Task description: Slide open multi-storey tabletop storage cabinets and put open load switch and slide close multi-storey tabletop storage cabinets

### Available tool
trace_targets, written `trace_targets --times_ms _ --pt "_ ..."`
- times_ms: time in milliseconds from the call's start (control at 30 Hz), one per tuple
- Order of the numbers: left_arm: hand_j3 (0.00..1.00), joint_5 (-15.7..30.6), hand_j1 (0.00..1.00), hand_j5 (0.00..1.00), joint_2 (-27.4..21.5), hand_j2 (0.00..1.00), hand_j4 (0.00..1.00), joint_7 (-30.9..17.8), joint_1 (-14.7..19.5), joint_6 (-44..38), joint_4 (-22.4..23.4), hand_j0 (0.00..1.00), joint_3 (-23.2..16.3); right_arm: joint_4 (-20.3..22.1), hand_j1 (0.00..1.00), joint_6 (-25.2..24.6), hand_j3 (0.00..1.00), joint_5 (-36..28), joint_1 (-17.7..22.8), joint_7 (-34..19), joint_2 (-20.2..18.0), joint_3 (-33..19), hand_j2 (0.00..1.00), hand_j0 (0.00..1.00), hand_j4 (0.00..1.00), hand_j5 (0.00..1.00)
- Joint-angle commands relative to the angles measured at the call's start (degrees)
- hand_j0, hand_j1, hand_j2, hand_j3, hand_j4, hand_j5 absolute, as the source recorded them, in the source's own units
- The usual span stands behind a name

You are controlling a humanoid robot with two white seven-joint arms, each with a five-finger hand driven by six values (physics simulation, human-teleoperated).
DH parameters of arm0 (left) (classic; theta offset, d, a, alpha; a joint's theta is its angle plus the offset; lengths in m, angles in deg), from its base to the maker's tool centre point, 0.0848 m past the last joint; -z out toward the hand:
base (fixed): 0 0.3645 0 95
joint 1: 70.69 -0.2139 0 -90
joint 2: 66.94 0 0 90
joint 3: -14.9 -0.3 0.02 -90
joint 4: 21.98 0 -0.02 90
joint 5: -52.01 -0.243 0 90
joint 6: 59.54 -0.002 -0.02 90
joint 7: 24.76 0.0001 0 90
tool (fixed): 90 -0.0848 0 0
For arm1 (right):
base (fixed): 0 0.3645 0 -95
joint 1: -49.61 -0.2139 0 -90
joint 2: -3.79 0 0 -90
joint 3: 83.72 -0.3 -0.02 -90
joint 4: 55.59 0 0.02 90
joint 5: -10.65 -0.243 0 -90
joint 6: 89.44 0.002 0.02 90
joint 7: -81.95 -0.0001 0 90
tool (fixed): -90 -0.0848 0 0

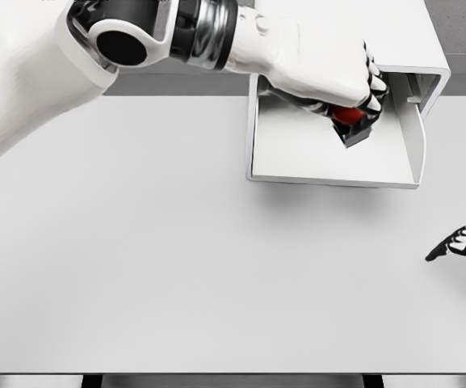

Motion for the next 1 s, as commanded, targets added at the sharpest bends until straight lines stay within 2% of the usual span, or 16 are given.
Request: trace_targets --times_ms 0,100,267,333,433,533,667,867,967 --pt "0.43 -1.77 0.43 0.43 1.25 0.43 0.43 0.03 -0.09 -0.19 2.37 0.43 0.07 0.02 0.81 -0.15 0.81 0.04 0.00 0.02 -0.15 0.59 0.81 0.81 0.81 0.81" --pt "0.45 -2.74 0.45 0.45 2.04 0.45 0.45 0.03 -0.18 -0.19 5.44 0.45 0.07 0.02 0.81 -0.15 0.81 0.04 -0.44 0.02 -0.15 1.82 0.81 0.81 0.81 0.81" --pt "0.46 -4.06 0.46 0.46 1.95 0.46 0.46 0.03 -0.26 -0.19 5.88 0.46 -0.02 0.02 0.81 -0.15 0.81 0.30 -0.53 0.02 -0.15 2.44 0.81 0.81 0.81 0.81" --pt "0.49 -4.50 0.49 0.49 1.95 0.49 0.49 0.03 -0.26 -0.19 7.99 0.49 -0.02 0.02 0.81 -0.15 0.81 0.39 -0.62 0.02 -0.15 2.88 0.81 0.81 0.81 0.81" --pt "0.56 -4.32 0.56 0.56 2.04 0.56 0.56 0.03 -0.26 -0.19 8.26 0.56 -0.02 0.02 0.81 -0.15 0.81 0.47 -2.72 0.02 0.11 3.05 0.81 0.81 0.81 0.81" --pt "0.68 -4.15 0.68 0.68 2.65 0.68 0.68 0.03 -0.18 -0.19 8.35 0.68 0.07 0.02 0.81 -0.15 0.81 0.48 -3.25 0.02 0.20 3.05 0.81 0.81 0.81 0.81" --pt "0.78 -3.89 0.78 0.78 2.92 0.78 0.78 0.03 -0.18 -0.19 9.57 0.78 0.07 0.02 0.81 -0.15 0.81 0.56 -3.43 0.02 0.37 4.63 0.81 0.81 0.81 0.81" --pt "0.91 -3.80 0.91 0.91 4.06 0.91 0.91 0.03 -0.18 -0.19 10.10 0.91 0.07 0.02 0.81 -0.15 0.81 1.71 -5.89 0.02 0.37 8.42 0.81 0.81 0.81 0.81" --pt "0.92 -4.06 0.92 0.92 5.99 0.92 0.92 0.03 -0.18 -0.19 10.10 0.92 0.07 0.10 0.81 -0.15 0.81 1.71 -5.89 0.02 0.37 8.85 0.81 0.81 0.81 0.81"
